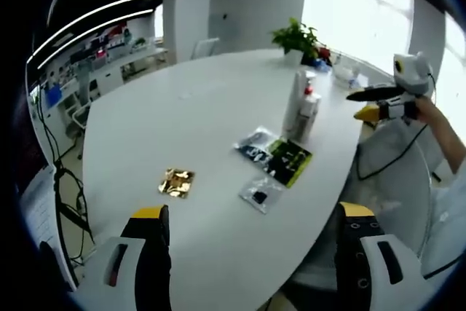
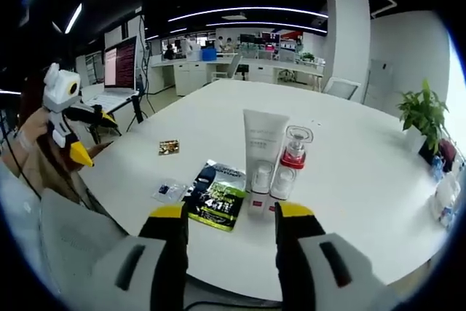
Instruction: Arrange the skincare products in the storage area until every visible bottle or jar stands upright without overlapping.
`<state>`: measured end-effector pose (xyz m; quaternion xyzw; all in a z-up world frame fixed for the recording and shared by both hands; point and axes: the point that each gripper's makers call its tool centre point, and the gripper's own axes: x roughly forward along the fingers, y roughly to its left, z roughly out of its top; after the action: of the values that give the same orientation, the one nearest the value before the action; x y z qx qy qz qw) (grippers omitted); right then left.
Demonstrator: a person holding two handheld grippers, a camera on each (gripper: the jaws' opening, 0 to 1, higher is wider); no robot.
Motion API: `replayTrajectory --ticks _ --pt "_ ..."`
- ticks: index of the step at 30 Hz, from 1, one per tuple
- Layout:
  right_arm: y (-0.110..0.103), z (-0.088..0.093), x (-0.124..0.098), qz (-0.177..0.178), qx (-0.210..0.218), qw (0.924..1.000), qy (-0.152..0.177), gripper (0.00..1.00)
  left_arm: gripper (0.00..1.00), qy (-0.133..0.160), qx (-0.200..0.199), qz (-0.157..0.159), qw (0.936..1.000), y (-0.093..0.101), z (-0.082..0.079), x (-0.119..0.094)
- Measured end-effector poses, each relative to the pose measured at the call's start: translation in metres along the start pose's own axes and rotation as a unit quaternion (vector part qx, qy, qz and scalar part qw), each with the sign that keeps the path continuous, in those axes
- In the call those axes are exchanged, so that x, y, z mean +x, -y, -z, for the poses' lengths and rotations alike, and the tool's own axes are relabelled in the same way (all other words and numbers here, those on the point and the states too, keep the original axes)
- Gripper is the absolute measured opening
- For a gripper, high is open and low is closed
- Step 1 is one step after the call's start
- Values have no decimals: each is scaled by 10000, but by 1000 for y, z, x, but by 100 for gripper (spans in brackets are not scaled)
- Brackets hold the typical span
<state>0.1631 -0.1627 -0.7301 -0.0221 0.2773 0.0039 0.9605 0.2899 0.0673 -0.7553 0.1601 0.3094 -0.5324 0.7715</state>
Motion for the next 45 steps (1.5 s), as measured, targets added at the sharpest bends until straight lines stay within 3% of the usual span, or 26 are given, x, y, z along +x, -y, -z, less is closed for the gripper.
replayTrajectory --ticks 13,19,32,45 --pt "0 4 0 -21 150 9999 -22 44 90 -280 203 -96 9994 -28 4 19" --pt "-1 3 1 -22 188 9998 -9 43 83 -596 391 -140 9974 -43 11 30" --pt "2 6 0 66 191 9998 -83 43 70 -913 616 16 9939 -66 13 59" --pt "4 4 4 83 150 9998 -133 45 62 -1478 821 -165 9855 -103 27 82"
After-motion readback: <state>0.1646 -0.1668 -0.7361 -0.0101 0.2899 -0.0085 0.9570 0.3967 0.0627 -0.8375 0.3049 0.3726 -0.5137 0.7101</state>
